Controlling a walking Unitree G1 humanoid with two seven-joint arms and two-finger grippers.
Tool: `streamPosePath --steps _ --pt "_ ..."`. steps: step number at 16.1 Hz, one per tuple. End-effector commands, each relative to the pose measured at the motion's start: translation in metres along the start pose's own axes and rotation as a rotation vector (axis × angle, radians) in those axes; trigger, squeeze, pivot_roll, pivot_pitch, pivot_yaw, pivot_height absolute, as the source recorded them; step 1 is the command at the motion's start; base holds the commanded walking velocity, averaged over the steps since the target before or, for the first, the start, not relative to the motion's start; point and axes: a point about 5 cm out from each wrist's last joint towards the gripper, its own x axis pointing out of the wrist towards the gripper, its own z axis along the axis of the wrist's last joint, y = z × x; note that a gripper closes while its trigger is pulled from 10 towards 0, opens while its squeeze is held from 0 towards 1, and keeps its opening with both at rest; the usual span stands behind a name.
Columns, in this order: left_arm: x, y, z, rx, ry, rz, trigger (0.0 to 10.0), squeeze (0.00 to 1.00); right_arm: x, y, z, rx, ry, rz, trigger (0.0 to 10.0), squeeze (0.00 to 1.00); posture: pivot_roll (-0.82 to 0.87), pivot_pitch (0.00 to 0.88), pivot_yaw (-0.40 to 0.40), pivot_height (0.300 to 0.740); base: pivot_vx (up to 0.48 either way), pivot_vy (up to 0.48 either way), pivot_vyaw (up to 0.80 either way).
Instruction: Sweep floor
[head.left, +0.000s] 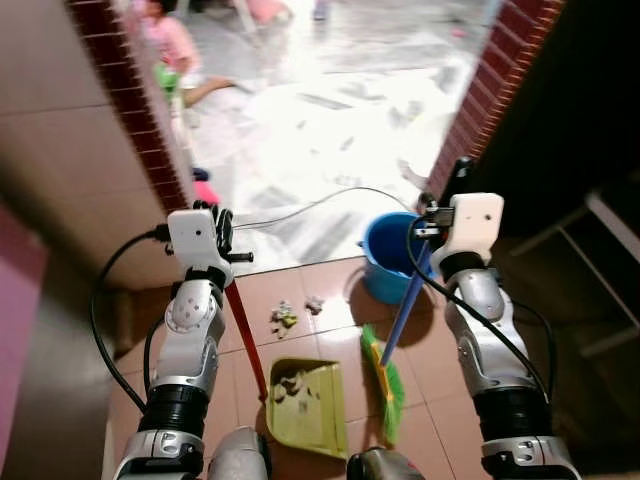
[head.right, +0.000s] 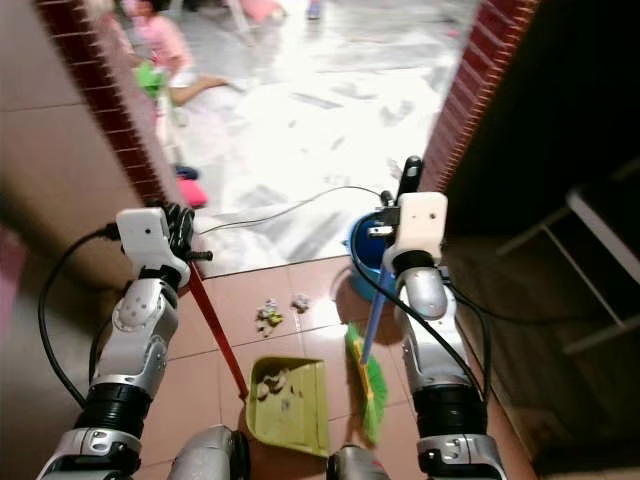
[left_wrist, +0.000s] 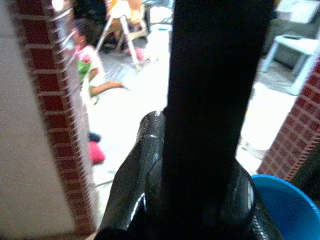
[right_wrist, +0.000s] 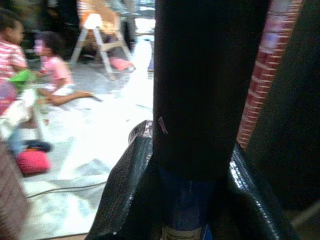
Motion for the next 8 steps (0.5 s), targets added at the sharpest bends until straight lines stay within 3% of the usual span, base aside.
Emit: streamPosePath --steps 1,5,8 --pt "0.008 0.001 0.031 0.013 -0.124 0.000 10.0 0.00 0.000 -0.010 0.002 -0.058 -0.003 -0.047 10.0 0.00 -0.06 0.029 -0.007 0.740 0.000 0.000 -0.80" --pt "0.019 0.005 0.061 0.005 -0.195 0.034 10.0 0.00 0.001 -0.020 0.005 -0.119 -0.012 -0.107 10.0 0.00 -0.07 0.034 -0.001 0.740 0.000 0.000 -0.80" --pt "0.022 0.008 0.072 0.008 -0.210 0.069 10.0 0.00 0.003 -0.022 0.006 -0.121 -0.015 -0.116 10.0 0.00 -0.07 0.033 0.001 0.740 0.000 0.000 -0.80"
